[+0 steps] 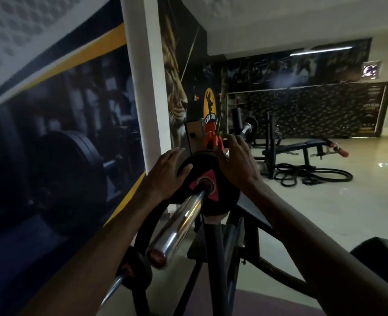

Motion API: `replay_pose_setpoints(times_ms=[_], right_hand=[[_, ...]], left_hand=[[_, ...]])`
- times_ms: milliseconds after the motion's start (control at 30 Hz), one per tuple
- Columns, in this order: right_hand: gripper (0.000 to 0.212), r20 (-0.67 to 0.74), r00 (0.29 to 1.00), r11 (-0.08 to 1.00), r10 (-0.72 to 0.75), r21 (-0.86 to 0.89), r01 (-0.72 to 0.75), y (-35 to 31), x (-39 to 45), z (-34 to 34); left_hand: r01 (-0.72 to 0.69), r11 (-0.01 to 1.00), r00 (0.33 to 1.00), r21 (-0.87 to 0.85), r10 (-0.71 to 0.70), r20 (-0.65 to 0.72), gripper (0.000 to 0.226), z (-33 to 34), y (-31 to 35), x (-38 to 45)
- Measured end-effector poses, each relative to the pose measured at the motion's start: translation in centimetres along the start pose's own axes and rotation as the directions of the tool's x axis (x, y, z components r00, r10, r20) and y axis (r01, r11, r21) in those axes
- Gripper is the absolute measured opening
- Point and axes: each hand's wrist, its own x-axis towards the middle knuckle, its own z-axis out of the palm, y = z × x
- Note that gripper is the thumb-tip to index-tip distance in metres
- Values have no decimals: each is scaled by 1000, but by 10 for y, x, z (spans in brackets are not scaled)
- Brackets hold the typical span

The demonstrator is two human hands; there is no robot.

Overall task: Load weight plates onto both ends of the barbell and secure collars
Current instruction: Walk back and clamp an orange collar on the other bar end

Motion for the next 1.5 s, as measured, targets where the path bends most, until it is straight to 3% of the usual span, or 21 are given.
replay_pose_setpoints(times_ms=[233, 333, 433, 567, 667, 733, 900, 1000, 1133, 1267, 1500], right_hand=[[51, 117, 973, 975, 197, 85, -207, 43, 65, 35], [56, 254, 936, 952, 242, 125, -280, 59, 85, 48], [74, 413, 865, 880, 285, 244, -407, 71, 95, 55], [43, 551, 784, 743, 286, 388, -545, 78, 100, 55], [63, 482, 805, 715, 346, 421, -559, 85, 105, 57], [78, 430, 825, 752, 365, 386, -534, 86, 107, 56], [71, 334, 856, 767, 394, 394, -507, 80, 109, 36], [78, 219, 890, 812, 400, 365, -455, 75, 111, 16], [87, 52, 936, 904, 349, 245, -351, 51, 98, 8], [86, -92, 979, 982, 181, 72, -174, 19, 70, 16], [92, -113, 986, 992, 120, 48, -115, -41, 38, 12]], left_hand=[[-24, 1000, 990, -17, 26, 142, 63, 34, -18, 52], [-42, 995, 983, -90, 58, 175, 69, 45, -28, 62], [-86, 984, 981, -155, 111, 159, 56, 52, -42, 70], [-144, 964, 975, -223, 177, 136, 58, 52, -57, 79], [-169, 946, 971, -276, 208, 118, 54, 53, -65, 86], [-189, 936, 973, -297, 220, 74, 47, 54, -66, 90], [-198, 895, 980, -400, 182, -78, 28, 50, -40, 104], [-146, 882, 989, -448, 121, -84, 22, 45, -20, 111], [-30, 844, 1000, -535, 29, -10, 29, 42, 3, 113], [68, 828, 997, -556, -45, 55, 45, 31, 19, 102], [60, 834, 998, -548, -51, 31, 48, -12, 18, 73]])
